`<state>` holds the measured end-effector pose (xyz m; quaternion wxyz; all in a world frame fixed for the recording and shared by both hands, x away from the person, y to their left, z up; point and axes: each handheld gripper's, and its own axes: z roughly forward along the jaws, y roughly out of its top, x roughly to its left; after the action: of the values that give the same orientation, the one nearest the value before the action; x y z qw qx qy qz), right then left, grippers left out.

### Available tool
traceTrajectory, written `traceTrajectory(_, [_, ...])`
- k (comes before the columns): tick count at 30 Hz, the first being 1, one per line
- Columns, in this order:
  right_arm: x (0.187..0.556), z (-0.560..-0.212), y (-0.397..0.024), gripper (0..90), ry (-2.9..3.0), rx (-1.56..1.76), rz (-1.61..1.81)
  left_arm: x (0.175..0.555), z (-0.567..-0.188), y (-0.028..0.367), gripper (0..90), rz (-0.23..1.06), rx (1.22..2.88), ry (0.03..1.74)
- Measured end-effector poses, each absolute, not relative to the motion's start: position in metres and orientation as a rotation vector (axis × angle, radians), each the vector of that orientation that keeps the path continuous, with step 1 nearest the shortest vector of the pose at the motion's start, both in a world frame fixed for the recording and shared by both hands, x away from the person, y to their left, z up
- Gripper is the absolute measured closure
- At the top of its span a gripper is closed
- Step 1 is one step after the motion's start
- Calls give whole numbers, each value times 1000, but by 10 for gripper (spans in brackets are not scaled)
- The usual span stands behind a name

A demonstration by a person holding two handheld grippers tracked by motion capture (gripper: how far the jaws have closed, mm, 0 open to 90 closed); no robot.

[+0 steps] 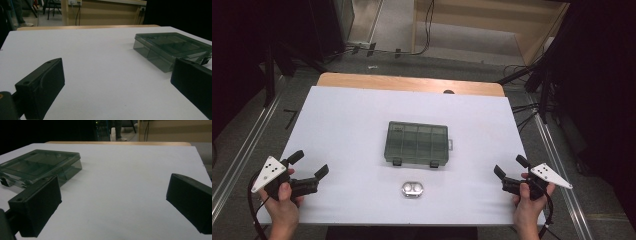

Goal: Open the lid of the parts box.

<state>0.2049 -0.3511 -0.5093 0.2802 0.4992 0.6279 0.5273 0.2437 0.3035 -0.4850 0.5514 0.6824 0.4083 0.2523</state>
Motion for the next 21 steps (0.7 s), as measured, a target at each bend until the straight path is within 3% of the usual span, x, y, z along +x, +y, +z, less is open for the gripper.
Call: traceTrajectory(21, [203,-475,-331,0,1723,1262,1427,254,-460,267,0,583,1661,907])
